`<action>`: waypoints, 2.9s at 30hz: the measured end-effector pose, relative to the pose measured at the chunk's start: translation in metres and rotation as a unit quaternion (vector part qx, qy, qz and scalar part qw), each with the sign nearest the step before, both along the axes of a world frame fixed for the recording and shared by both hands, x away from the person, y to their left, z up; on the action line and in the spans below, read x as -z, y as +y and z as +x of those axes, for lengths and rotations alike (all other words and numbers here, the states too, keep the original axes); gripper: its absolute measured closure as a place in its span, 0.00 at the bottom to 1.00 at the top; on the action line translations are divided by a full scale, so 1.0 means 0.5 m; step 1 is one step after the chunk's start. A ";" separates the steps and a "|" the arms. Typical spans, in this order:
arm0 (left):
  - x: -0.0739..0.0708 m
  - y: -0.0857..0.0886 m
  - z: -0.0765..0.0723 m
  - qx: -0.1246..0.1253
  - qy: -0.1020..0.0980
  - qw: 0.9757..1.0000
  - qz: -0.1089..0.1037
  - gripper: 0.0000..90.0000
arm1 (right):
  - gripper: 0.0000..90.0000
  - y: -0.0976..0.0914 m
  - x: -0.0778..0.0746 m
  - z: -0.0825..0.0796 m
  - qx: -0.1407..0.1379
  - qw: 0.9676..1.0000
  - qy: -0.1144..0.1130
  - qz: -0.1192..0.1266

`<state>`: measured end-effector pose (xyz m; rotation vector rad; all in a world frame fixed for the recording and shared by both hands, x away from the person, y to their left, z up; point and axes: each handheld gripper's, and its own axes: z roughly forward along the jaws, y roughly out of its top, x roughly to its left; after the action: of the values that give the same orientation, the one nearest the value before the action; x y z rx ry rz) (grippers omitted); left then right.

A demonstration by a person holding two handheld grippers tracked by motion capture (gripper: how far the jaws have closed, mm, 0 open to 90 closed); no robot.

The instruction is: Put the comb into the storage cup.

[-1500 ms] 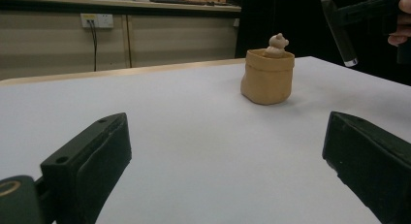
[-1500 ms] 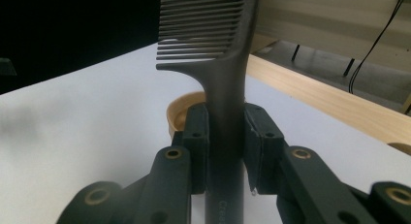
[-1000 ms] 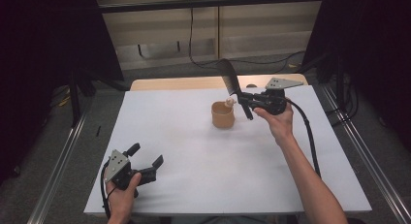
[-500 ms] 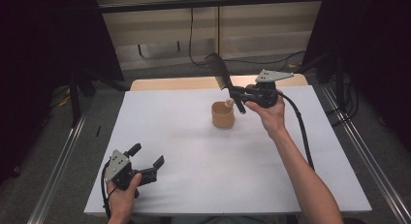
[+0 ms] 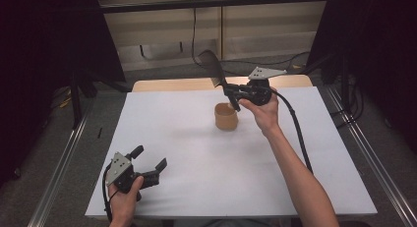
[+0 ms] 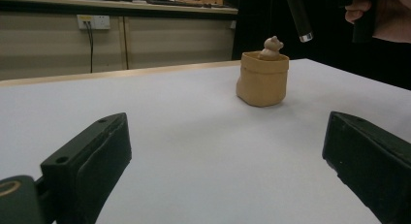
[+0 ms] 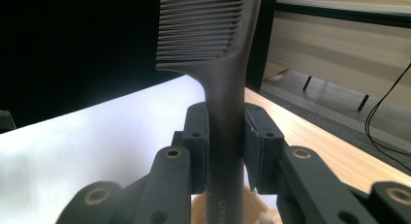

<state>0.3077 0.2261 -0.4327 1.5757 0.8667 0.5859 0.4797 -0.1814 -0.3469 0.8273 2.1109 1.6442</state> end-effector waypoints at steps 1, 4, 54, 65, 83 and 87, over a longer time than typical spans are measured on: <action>0.000 0.001 0.000 0.001 0.000 1.000 0.000 0.04 | 0.81 0.003 -0.001 0.002 -0.001 1.000 -0.001 0.001; -0.001 0.000 0.000 0.001 -0.001 1.000 -0.001 0.04 | 0.81 0.009 -0.002 0.007 0.001 1.000 -0.004 -0.001; 0.003 -0.003 0.002 0.004 0.003 1.000 0.003 0.04 | 0.81 0.042 0.084 0.037 0.010 1.000 0.002 -0.028; 0.002 -0.002 0.002 0.003 0.002 1.000 0.003 0.04 | 0.81 0.045 0.101 0.036 0.013 0.999 -0.001 -0.038; 0.003 -0.003 0.002 0.004 0.003 1.000 0.003 0.04 | 0.81 0.039 0.128 0.019 0.012 0.998 0.009 -0.060; 0.003 -0.003 0.002 0.002 0.003 1.000 0.001 0.04 | 0.81 0.037 0.130 0.014 0.013 0.998 0.007 -0.063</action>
<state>0.3088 0.2247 -0.4342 1.5824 0.8668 0.5796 0.4866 -0.1627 -0.4118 0.8250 2.1784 1.4802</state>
